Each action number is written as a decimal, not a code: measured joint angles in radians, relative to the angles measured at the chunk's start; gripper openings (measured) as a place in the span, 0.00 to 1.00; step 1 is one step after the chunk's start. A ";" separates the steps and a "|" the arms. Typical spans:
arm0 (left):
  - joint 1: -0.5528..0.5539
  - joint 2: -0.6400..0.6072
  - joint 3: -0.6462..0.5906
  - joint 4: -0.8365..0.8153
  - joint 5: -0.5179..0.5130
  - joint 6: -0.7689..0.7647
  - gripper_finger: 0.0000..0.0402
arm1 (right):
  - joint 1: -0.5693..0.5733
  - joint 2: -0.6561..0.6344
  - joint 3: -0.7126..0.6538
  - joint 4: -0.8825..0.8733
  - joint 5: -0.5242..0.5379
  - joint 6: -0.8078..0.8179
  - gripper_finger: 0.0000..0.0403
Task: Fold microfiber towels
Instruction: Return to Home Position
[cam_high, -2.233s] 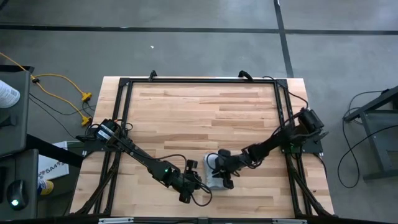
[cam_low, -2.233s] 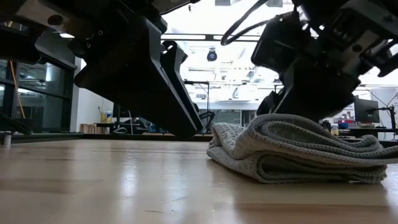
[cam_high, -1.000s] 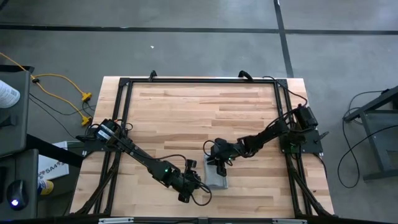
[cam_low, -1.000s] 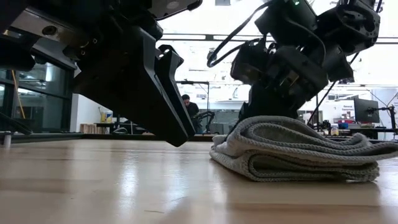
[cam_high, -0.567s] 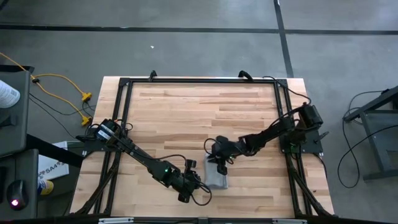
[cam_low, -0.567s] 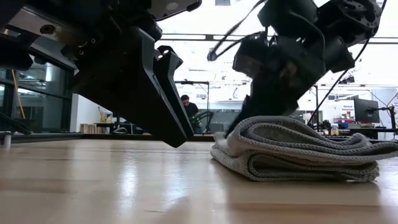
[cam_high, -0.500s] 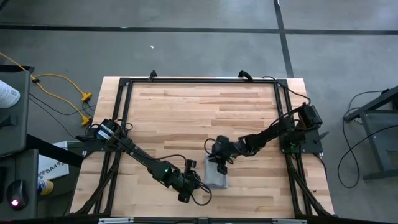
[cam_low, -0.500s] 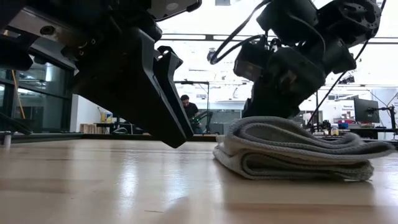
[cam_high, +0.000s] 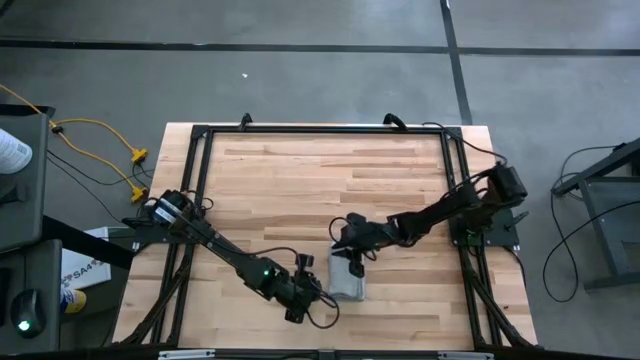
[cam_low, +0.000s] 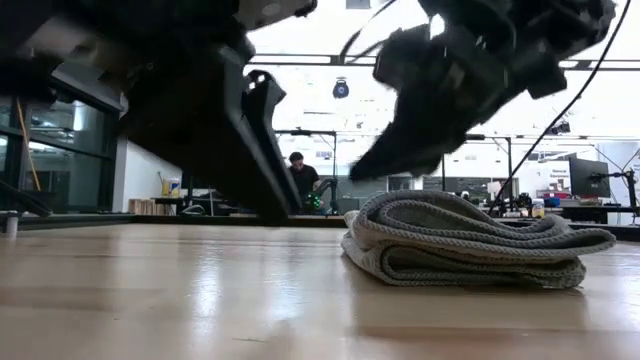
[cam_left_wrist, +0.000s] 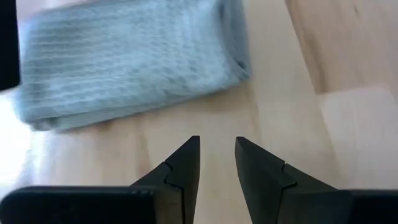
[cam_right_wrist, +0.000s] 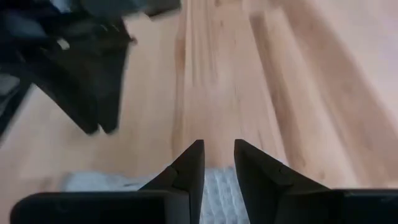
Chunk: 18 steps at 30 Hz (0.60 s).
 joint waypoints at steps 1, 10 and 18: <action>0.003 -0.014 0.000 -0.012 -0.006 -0.014 0.25 | 0.000 -0.022 0.000 -0.005 0.008 -0.004 0.20; 0.013 -0.216 0.000 -0.232 -0.164 -0.058 0.25 | -0.007 -0.345 0.000 -0.265 0.071 -0.028 0.20; 0.014 -0.386 0.000 -0.436 -0.174 -0.107 0.25 | 0.000 -0.624 0.000 -0.441 0.052 -0.009 0.20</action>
